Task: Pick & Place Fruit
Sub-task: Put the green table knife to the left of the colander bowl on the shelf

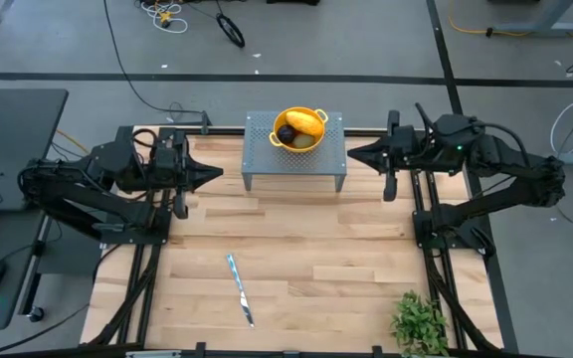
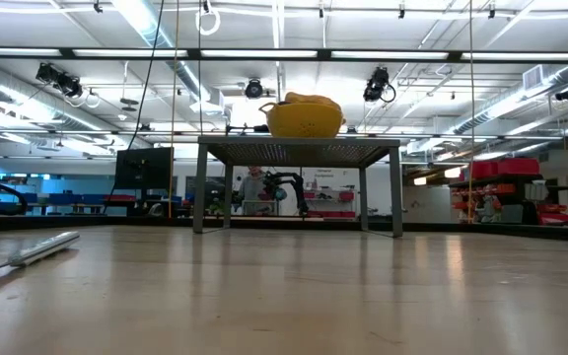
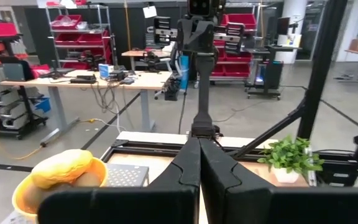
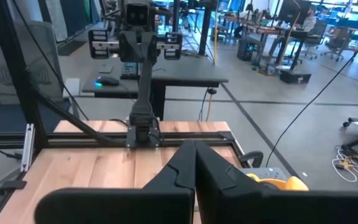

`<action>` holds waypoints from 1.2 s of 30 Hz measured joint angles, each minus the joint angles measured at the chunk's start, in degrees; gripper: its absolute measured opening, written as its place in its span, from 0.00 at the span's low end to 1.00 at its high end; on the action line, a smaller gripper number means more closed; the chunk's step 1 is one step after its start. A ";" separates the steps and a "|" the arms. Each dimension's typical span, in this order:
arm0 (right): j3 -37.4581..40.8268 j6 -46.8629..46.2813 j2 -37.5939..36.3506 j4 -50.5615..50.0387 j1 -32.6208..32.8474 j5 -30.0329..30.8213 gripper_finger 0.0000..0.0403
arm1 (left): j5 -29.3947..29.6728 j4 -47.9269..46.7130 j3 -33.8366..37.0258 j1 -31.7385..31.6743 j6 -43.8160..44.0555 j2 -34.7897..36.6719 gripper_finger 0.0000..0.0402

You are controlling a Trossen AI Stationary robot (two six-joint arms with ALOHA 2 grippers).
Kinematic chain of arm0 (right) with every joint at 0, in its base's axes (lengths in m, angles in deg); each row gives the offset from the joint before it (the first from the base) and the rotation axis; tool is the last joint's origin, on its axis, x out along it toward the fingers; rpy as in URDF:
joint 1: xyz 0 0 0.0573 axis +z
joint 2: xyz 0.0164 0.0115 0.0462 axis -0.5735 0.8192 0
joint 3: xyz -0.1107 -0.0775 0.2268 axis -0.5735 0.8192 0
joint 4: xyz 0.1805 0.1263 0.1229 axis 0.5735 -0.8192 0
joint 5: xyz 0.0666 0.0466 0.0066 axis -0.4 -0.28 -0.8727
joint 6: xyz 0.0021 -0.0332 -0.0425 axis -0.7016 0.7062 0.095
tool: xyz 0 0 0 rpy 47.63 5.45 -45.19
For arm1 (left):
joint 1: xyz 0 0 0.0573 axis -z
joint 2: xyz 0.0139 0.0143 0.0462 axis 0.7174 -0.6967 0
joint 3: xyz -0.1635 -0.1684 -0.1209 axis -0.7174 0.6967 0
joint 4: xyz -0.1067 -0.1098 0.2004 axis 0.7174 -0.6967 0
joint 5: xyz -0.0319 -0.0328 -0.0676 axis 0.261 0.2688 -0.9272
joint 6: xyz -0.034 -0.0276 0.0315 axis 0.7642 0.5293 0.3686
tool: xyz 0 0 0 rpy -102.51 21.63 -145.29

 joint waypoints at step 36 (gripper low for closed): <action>0.02 0.03 0.02 -0.34 0.29 1.99 0.00 | -20.67 4.75 0.02 3.40 6.51 -11.11 0.00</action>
